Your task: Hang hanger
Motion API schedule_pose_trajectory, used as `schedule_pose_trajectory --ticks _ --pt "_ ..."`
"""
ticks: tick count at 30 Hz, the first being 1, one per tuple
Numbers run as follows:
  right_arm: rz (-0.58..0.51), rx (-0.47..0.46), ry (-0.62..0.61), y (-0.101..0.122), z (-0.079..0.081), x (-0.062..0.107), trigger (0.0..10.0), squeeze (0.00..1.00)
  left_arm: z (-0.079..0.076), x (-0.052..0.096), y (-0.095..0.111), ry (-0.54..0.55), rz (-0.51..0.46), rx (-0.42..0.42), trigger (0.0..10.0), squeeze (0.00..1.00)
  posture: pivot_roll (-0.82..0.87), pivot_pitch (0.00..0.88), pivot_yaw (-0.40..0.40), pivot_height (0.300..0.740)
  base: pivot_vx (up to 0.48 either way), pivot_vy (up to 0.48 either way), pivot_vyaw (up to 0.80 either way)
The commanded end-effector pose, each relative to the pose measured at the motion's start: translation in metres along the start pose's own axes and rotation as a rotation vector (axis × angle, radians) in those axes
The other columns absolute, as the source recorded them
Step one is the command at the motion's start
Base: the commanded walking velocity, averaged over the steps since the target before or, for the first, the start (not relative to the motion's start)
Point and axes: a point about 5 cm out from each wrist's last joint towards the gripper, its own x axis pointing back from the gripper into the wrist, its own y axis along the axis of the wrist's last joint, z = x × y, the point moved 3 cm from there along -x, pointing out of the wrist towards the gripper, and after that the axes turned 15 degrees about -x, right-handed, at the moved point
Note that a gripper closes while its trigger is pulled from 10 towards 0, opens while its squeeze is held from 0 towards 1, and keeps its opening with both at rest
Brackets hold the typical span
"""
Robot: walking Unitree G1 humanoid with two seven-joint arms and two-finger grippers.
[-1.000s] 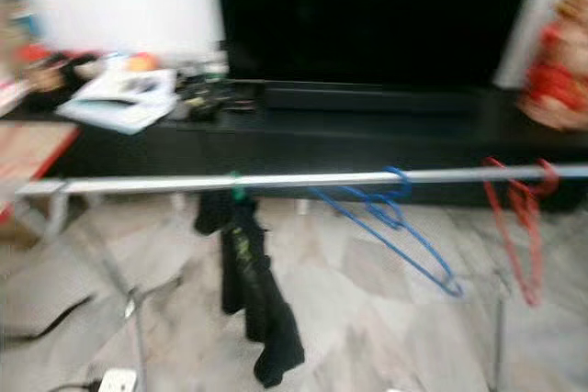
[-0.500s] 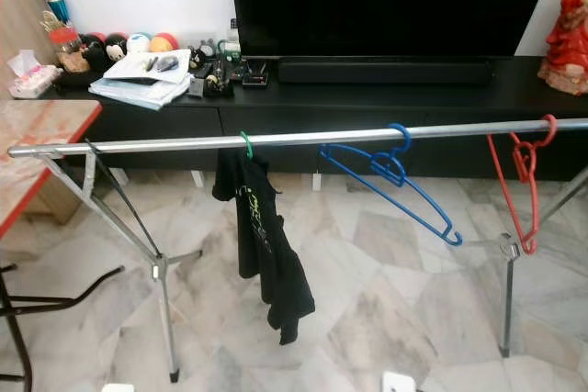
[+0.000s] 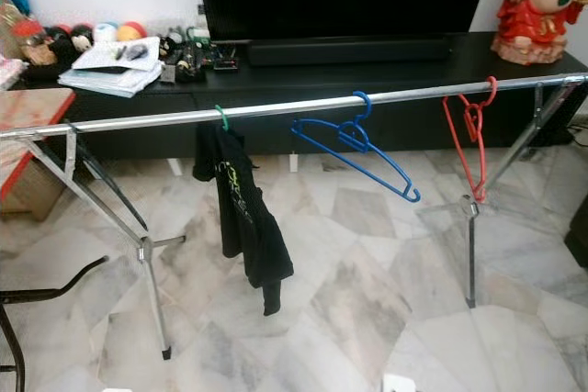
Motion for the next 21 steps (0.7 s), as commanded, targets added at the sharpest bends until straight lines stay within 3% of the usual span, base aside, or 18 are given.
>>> schedule_pose_trajectory --ticks 1,8,18,21 --pt "0.024 -0.004 0.008 -0.0085 0.0045 0.0011 10.0 0.0 0.0034 0.0029 -0.0143 0.005 0.057 -0.001 10.0 0.0 -0.06 0.082 0.019 0.721 -0.266 0.0 0.0" --pt "0.028 -0.002 0.007 -0.009 0.0038 0.0012 10.0 0.0 0.0029 0.0023 -0.0129 0.005 0.058 0.002 10.0 0.0 -0.06 0.084 0.016 0.721 -0.268 0.0 0.0" --pt "0.03 -0.004 0.006 -0.0089 0.0034 0.0011 10.0 0.0 0.0023 0.0025 -0.0134 0.004 0.058 0.008 10.0 0.0 -0.06 0.085 0.014 0.721 0.0 0.0 0.0" --pt "0.042 0.0 0.01 -0.0105 0.0041 0.0011 10.0 0.0 0.0023 0.0026 -0.0138 0.002 0.058 0.01 10.0 0.0 -0.06 0.086 0.015 0.721 0.0 0.0 -0.8"
